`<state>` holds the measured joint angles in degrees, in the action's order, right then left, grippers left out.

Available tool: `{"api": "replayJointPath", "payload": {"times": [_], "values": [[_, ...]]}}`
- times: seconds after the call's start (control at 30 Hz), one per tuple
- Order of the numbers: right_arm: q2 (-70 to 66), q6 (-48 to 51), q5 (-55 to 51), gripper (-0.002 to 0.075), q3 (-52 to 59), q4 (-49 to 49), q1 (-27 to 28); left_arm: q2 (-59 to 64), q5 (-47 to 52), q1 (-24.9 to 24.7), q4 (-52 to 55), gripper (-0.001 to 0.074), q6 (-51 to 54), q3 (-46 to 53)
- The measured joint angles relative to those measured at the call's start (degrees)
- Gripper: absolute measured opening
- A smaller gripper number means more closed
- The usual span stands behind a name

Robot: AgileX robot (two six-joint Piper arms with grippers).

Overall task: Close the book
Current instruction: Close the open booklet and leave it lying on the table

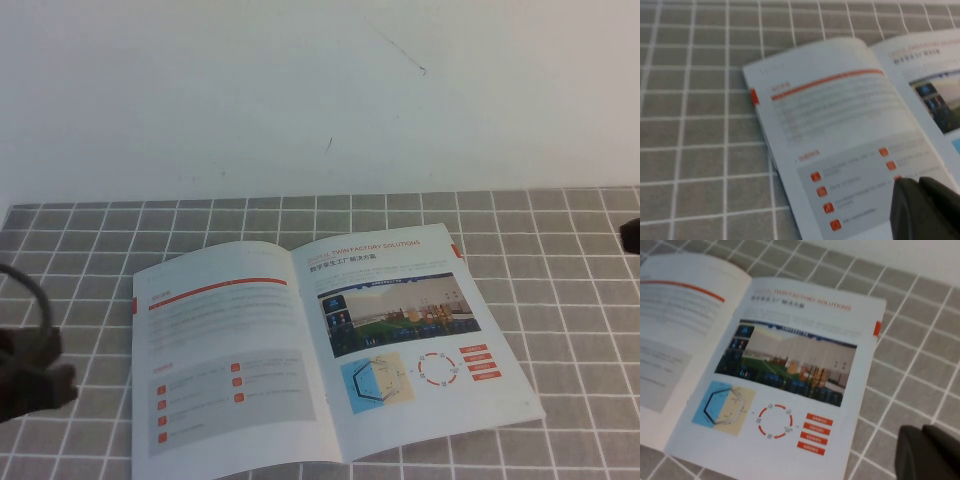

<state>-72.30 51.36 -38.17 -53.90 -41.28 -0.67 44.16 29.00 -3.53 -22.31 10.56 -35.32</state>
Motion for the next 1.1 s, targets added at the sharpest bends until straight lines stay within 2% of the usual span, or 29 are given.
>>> {"api": "replayJointPath", "payload": {"times": [0.17, 0.37, 0.77, 1.1], "values": [[-13.39, 3.03, 2.41, -0.0003, -0.69, -1.16, -4.44, 11.46, 2.5, 0.0, -10.9, -0.0003, 11.26, -0.09], [-24.04, 4.58, 9.19, -0.0003, -0.91, -1.69, -11.0, 23.67, -0.55, 0.0, -13.62, -0.0003, 14.02, -0.09], [-35.15, 7.4, 11.33, -0.0003, -1.03, -2.11, -11.44, 34.17, -9.88, 0.0, -14.98, -0.0003, 14.05, -0.57], [-37.27, 7.52, 11.44, -0.0003, -1.63, -2.67, -11.44, 39.49, -13.62, 0.0, -14.98, -0.0003, 13.91, -0.7]]}}
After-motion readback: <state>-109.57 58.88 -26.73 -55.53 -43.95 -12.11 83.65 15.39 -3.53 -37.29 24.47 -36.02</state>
